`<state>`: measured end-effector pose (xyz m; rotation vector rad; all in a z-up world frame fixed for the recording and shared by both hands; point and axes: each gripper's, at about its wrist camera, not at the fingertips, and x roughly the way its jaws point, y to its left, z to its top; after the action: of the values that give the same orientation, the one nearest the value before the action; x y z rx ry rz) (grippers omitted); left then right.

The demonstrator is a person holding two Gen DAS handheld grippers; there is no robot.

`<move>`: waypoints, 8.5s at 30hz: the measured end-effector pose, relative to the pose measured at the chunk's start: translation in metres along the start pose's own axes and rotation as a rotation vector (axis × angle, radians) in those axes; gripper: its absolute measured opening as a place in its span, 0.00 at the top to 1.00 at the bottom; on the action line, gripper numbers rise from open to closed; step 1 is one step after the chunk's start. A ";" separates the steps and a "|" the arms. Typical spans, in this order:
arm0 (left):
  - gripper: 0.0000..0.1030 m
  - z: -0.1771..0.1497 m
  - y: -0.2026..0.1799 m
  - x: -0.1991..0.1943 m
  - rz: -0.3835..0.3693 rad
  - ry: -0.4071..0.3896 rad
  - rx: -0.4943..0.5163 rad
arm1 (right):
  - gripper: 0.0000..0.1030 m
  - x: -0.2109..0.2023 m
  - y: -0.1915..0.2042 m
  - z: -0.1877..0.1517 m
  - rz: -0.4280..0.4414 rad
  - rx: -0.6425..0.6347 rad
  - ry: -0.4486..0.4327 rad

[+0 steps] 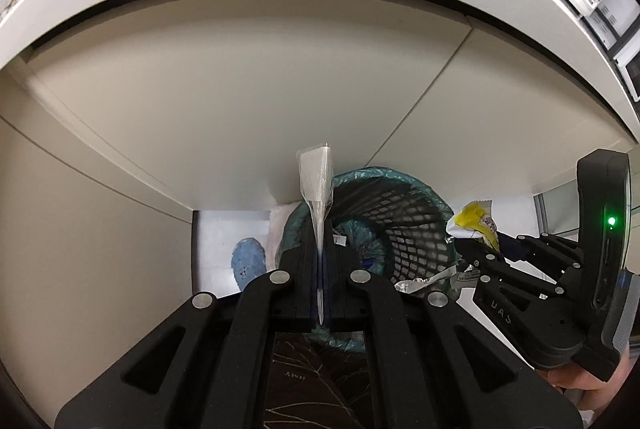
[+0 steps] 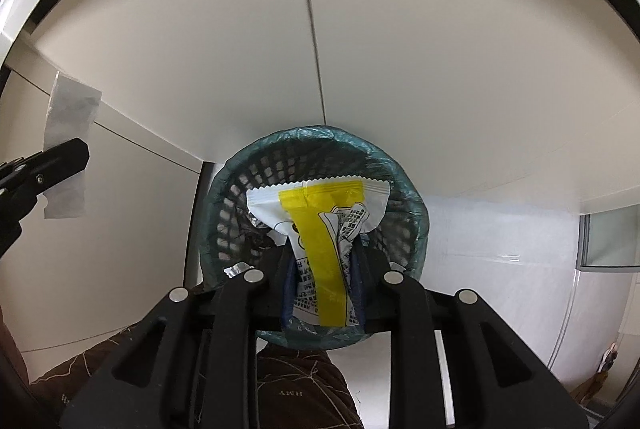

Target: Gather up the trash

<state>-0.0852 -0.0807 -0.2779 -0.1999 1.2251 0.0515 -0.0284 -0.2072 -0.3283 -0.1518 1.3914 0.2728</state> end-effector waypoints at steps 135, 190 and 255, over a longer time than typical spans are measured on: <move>0.06 0.264 -0.008 -0.184 0.043 -0.277 0.034 | 0.09 -0.287 -0.053 0.259 -0.129 0.121 -0.435; 0.51 0.342 -0.002 -0.028 -0.046 -0.111 0.116 | 0.68 -0.096 -0.054 0.459 -0.044 0.306 -0.029; 0.51 0.277 -0.009 -0.118 0.050 -0.147 0.065 | 0.83 -0.240 -0.048 0.278 -0.086 0.137 -0.315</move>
<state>0.1330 -0.0320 -0.0766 -0.1073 1.0832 0.0683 0.2115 -0.2041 -0.0464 -0.0518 1.0840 0.1222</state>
